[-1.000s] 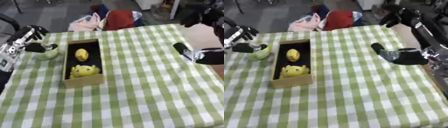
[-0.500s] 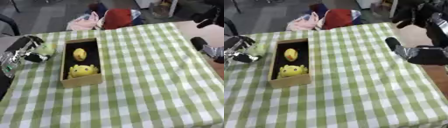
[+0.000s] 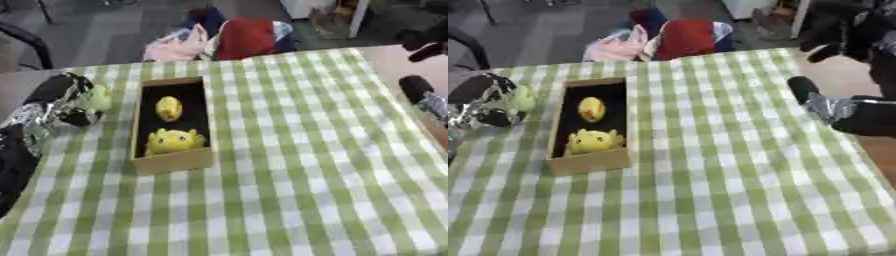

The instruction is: Pick up objects on the table and place them in the box.

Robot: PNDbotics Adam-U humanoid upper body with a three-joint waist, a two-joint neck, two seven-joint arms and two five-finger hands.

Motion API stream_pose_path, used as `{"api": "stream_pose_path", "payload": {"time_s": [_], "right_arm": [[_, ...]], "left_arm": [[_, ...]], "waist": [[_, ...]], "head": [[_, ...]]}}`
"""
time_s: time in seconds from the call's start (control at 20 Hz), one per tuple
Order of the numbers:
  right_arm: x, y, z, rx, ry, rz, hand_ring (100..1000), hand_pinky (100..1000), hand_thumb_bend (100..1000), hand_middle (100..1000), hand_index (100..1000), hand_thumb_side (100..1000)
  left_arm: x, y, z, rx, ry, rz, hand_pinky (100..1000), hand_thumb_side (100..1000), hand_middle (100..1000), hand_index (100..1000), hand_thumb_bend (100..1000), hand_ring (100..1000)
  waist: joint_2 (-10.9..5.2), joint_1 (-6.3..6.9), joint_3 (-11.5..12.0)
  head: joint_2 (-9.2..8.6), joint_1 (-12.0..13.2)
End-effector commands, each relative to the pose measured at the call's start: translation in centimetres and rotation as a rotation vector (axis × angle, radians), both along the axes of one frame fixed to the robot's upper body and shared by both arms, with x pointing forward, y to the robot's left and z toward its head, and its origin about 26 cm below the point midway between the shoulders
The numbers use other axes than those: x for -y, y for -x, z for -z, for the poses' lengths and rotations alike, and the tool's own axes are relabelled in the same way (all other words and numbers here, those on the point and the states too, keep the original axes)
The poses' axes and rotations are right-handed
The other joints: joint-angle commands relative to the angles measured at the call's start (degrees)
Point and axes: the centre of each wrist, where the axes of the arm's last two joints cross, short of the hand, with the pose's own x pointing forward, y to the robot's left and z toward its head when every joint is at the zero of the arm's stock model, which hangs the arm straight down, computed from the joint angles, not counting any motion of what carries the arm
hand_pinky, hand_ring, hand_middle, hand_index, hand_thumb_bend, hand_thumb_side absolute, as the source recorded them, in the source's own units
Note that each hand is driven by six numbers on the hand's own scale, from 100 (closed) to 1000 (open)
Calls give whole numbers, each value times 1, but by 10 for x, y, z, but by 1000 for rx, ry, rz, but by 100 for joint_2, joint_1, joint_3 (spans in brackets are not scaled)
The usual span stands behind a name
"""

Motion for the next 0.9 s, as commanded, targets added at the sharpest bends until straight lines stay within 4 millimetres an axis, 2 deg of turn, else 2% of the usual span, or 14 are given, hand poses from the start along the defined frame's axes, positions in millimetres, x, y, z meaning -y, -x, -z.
{"api": "stream_pose_path", "payload": {"time_s": [0.05,0.1,0.3,0.55,0.75,0.9], "right_arm": [[5,2,-8,23,7,10,743,673,296,617,942,259],[6,2,-8,22,6,12,743,673,293,617,942,260],[8,1,-5,13,-2,23,743,673,287,617,942,261],[9,2,-4,11,-7,27,743,673,284,617,942,262],[10,2,-3,8,-10,29,743,673,280,617,942,261],[9,2,-3,6,-11,28,743,673,274,617,942,265]], "left_arm": [[-3,-3,-29,136,-51,-28,406,100,370,468,271,420],[-3,-3,-34,173,-52,-31,385,100,346,443,227,404],[2,-2,-52,318,-25,-12,364,100,321,418,154,387],[18,0,-73,452,42,99,377,100,317,415,101,394],[44,5,-89,431,104,272,395,100,329,428,101,408],[64,8,-87,318,152,397,411,100,337,437,100,419]], "waist": [[-103,-35,26],[-111,-43,39],[-152,-66,94],[-196,-82,130],[-216,-90,132],[-222,-92,129]], "head": [[-21,-20],[-15,-36],[4,-93],[5,-136],[6,-152],[1,-144]]}}
